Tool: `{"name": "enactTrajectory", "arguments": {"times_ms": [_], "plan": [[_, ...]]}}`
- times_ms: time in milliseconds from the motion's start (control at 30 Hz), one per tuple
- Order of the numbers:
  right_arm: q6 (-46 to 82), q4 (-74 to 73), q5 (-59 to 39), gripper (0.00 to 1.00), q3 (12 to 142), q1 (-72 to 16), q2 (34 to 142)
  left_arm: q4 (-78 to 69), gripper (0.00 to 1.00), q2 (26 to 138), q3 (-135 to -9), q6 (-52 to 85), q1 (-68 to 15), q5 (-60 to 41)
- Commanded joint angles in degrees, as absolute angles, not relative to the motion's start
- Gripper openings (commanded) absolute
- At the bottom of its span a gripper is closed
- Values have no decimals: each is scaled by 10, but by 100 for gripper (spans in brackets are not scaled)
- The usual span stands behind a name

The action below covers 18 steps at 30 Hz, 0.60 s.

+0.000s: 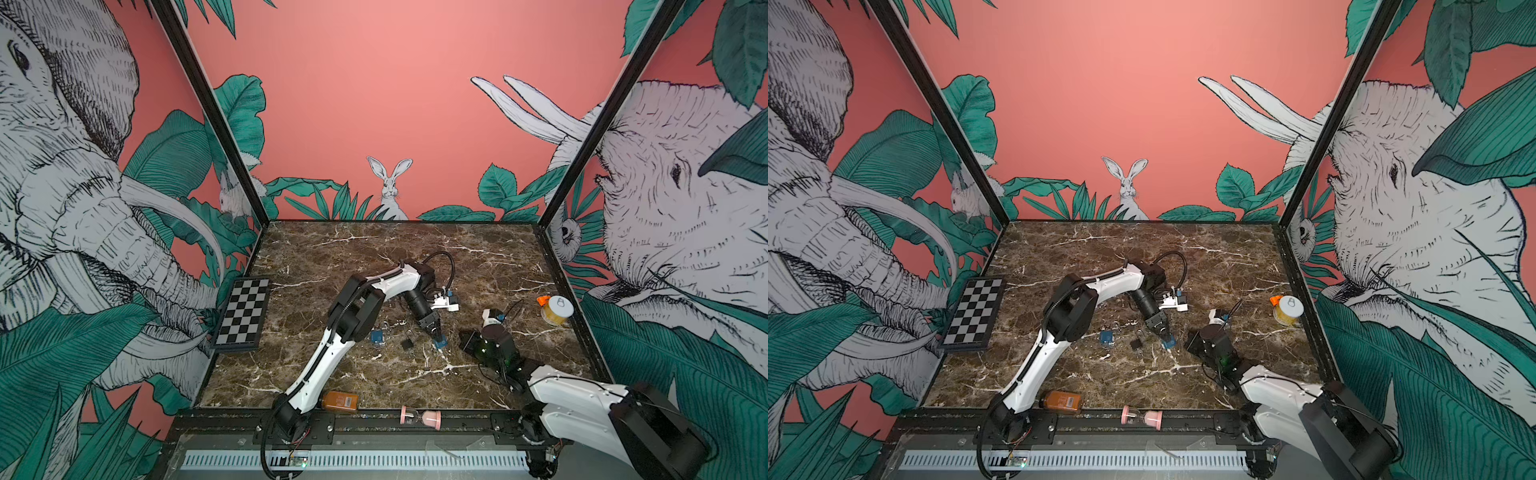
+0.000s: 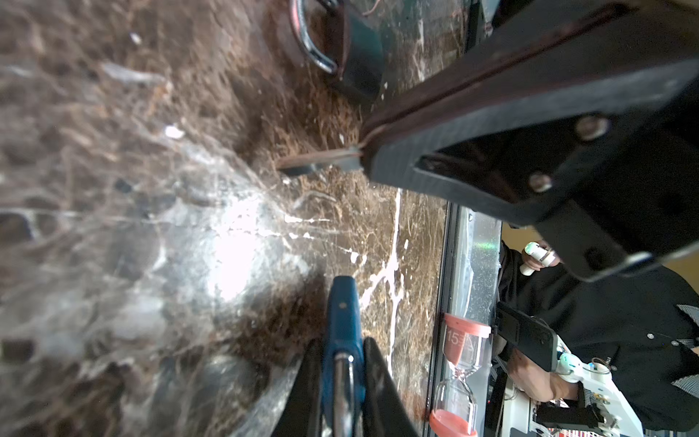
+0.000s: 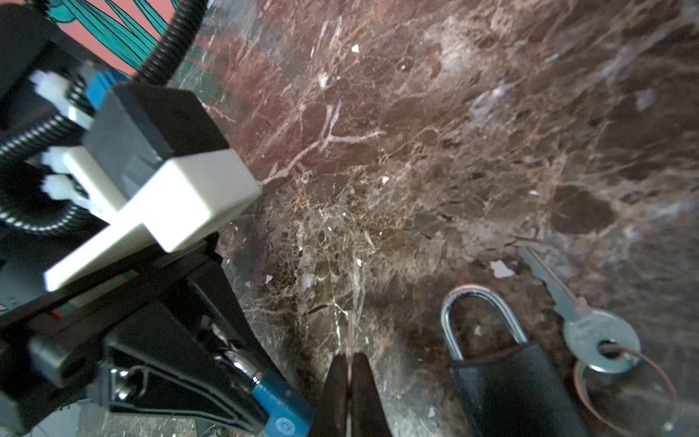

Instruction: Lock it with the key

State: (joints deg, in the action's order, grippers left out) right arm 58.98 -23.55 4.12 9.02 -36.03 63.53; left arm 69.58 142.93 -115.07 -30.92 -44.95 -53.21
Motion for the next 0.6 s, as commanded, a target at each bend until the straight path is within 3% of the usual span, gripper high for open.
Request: {"name": "enactTrajectory", "arguments": {"times_ms": [0, 233, 300, 400, 567], "plan": [[592, -286, 37, 0, 98, -367, 668, 700, 12, 1426, -1170, -307, -454, -511], [595, -319, 39, 0, 108, -379, 722, 706, 23, 1433, -1192, -303, -454, -494], [596, -327, 38, 0, 109, -381, 732, 704, 33, 1433, -1195, -301, -454, -489], [598, -333, 41, 0, 108, -384, 735, 704, 39, 1435, -1198, -303, -454, -486], [599, -330, 48, 0, 99, -387, 725, 696, 41, 1434, -1203, -300, -454, -478]]}}
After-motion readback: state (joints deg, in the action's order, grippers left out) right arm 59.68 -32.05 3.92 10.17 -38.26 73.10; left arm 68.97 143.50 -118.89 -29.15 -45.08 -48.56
